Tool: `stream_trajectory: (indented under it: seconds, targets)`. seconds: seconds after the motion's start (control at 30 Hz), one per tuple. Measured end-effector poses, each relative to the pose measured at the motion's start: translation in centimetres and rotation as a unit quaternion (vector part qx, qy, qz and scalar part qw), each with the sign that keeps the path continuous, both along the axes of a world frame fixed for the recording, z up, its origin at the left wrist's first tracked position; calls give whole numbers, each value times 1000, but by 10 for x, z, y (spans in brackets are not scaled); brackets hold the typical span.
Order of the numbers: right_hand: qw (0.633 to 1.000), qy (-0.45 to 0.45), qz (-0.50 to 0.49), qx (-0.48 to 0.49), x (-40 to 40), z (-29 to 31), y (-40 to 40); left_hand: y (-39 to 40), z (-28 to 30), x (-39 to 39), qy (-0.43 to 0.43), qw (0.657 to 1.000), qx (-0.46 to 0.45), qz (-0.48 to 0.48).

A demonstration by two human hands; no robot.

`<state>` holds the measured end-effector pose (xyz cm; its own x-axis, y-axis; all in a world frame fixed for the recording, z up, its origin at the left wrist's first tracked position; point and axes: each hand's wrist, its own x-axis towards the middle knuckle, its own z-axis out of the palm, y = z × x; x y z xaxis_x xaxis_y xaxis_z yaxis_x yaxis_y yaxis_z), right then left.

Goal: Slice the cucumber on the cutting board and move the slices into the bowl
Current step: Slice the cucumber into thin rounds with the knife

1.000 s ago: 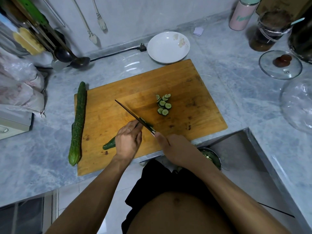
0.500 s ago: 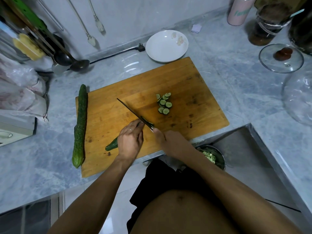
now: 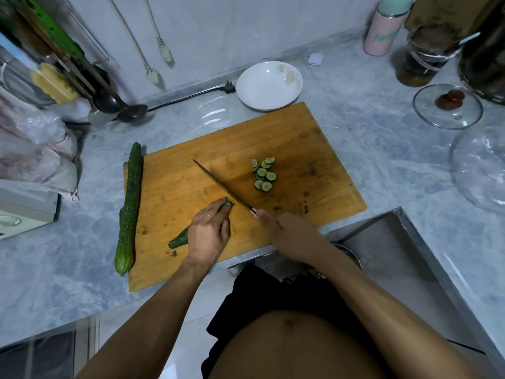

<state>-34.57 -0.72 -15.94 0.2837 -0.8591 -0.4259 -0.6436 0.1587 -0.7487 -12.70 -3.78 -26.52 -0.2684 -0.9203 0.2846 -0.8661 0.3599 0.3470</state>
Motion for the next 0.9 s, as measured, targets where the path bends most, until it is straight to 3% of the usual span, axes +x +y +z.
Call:
stream_trajectory:
  seconds: [0.37, 0.7, 0.9]
  targets:
    - [1000, 9, 7, -22, 9, -4, 15, -1, -7, 0, 12, 1000, 8, 7]
    - [999, -13, -14, 30, 13, -1, 12, 0, -7, -4, 25, 1000, -2, 16]
    - [999, 24, -8, 39, 32, -16, 0, -2, -10, -1, 19, 1000, 8, 15]
